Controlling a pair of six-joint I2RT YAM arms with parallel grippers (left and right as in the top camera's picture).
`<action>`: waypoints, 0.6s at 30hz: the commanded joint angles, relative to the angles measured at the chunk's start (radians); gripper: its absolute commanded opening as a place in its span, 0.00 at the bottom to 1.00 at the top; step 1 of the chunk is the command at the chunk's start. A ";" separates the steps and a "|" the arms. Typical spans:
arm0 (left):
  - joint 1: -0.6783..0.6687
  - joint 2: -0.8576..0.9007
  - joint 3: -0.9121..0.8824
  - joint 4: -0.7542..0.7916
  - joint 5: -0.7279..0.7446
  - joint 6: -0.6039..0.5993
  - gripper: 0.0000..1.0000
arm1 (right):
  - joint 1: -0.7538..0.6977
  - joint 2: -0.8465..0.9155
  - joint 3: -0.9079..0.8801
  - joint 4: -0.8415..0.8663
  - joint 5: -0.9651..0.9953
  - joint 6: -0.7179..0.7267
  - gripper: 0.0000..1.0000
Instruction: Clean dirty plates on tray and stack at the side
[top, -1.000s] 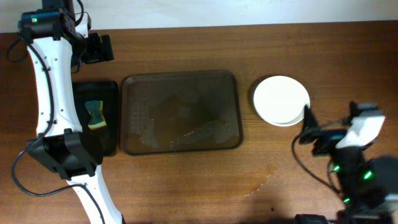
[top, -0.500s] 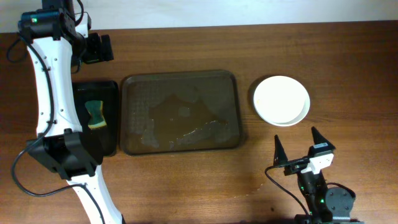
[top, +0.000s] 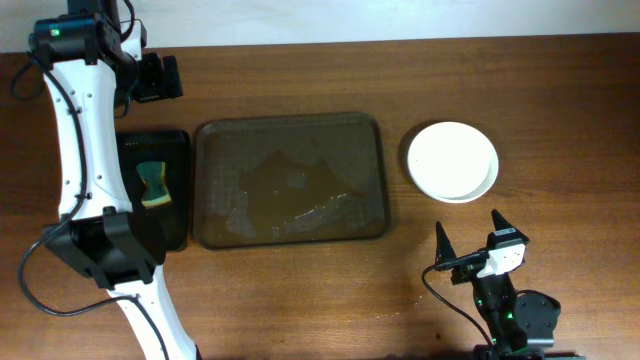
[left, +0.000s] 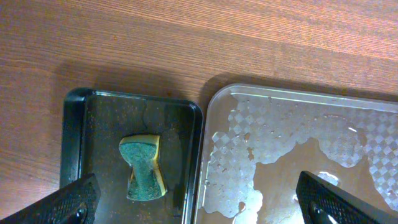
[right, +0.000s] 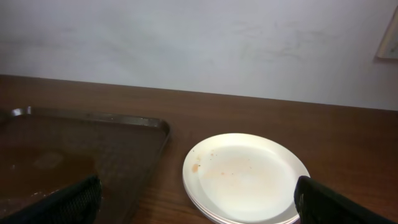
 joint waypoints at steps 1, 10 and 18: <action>0.006 -0.007 0.006 -0.002 0.006 0.009 0.99 | 0.007 -0.010 -0.008 -0.001 0.013 0.007 0.98; 0.006 -0.007 0.006 -0.002 0.006 0.009 0.99 | 0.007 -0.010 -0.008 -0.001 0.013 0.007 0.98; -0.001 -0.207 -0.102 0.082 -0.007 0.012 0.99 | 0.007 -0.010 -0.008 -0.001 0.013 0.007 0.98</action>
